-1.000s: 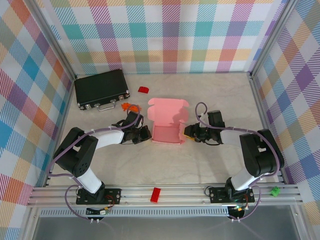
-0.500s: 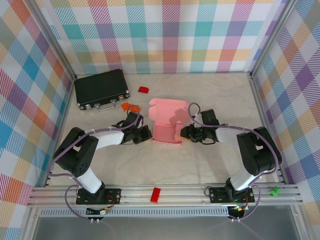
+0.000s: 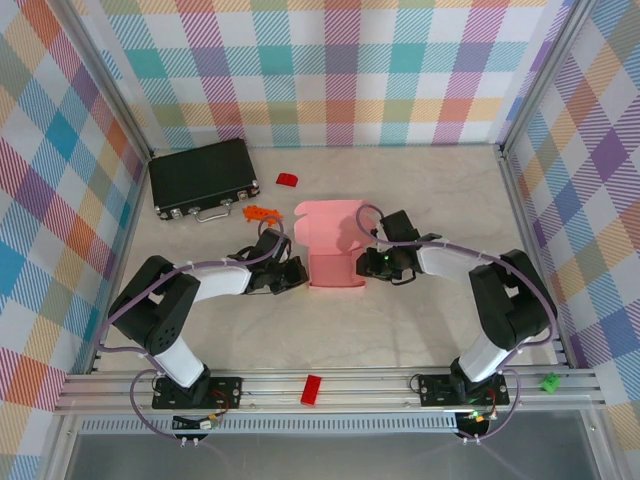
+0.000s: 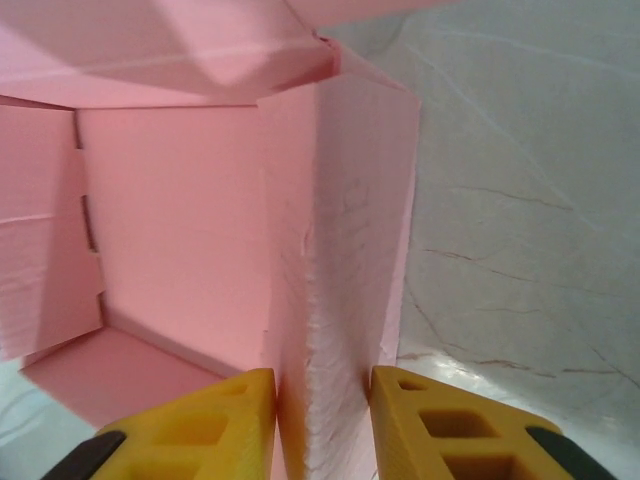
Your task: Fold the paper box
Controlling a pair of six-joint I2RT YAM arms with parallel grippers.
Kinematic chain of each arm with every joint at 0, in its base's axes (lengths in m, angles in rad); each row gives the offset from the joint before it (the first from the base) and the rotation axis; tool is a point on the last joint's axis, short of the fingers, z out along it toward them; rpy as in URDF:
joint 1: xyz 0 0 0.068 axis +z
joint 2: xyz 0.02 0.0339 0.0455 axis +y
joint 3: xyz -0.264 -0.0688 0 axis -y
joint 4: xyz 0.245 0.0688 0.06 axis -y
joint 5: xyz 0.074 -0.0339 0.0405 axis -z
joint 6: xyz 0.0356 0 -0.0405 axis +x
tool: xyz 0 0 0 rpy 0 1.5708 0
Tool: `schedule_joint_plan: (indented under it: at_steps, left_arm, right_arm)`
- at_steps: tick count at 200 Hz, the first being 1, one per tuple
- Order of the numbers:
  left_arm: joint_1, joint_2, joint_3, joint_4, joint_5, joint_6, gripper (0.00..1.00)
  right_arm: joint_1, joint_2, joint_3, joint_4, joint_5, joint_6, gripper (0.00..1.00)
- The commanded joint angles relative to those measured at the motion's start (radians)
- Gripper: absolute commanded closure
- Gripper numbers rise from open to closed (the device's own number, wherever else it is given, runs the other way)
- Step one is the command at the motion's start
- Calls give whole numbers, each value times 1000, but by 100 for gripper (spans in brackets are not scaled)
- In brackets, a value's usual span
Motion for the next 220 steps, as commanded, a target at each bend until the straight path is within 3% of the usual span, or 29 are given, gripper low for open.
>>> schedule_joint_plan:
  at_steps: [1,107,220]
  left_arm:
    - [-18,9,-17,34,19,-24,93]
    - [-43,47,-20,60,11,-52,94]
    - [-53,71,-1,22,-22,-37,96]
  right_arm:
    - [30,26,39,-99,95,-43,70]
    - [123,118,165,-264,327,-93,74]
    - [128,59,195,-282,311,-72,70]
